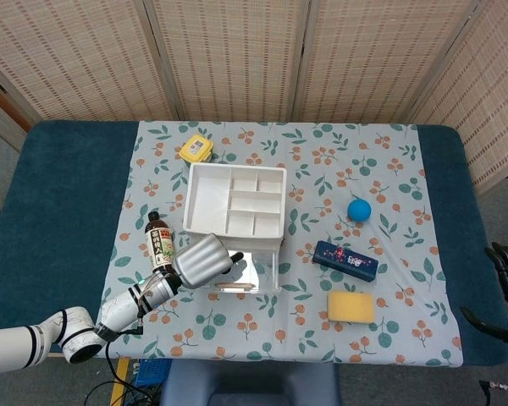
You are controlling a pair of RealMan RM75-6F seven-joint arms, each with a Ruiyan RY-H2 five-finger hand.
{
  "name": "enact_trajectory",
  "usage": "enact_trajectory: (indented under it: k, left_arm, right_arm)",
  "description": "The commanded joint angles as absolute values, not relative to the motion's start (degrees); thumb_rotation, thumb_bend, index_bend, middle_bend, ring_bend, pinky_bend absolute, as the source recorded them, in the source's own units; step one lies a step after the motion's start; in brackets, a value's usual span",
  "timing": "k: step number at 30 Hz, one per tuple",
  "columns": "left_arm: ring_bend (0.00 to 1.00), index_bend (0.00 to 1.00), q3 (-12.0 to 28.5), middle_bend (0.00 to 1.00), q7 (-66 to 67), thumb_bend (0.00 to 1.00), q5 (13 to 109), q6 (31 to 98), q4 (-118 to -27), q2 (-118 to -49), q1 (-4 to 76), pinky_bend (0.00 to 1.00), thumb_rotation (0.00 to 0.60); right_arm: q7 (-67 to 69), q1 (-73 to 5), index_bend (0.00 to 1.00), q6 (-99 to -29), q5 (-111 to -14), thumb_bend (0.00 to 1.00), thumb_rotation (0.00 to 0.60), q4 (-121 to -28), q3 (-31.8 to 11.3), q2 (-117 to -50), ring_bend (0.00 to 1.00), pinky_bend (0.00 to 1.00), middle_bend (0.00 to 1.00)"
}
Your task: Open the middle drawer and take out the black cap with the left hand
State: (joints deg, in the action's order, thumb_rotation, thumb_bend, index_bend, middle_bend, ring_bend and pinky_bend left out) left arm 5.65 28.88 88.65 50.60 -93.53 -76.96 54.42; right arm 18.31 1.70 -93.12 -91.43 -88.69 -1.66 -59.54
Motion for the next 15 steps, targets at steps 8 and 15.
enact_trajectory:
  k: [8,15]
  left_arm:
    - [1.00,0.45,5.10,0.99,28.45,0.26,89.70,49.53,-94.20,-76.37,55.25,1.00,0.600]
    - [1.00,0.48,5.30,0.99,28.38,0.26,89.65,49.81,-93.24,-76.89,55.40,1.00,0.600]
  right_arm:
    - [18.42,1.73,0.00,-93.05,-91.35,0.20,0.600,-88.64,-1.66,-59.62,0.00,0.00,0.00]
    - [18.65,1.85,0.00,-93.15,-91.27,0.20,0.600,-88.43,-1.66,-59.65,0.00,0.00,0.00]
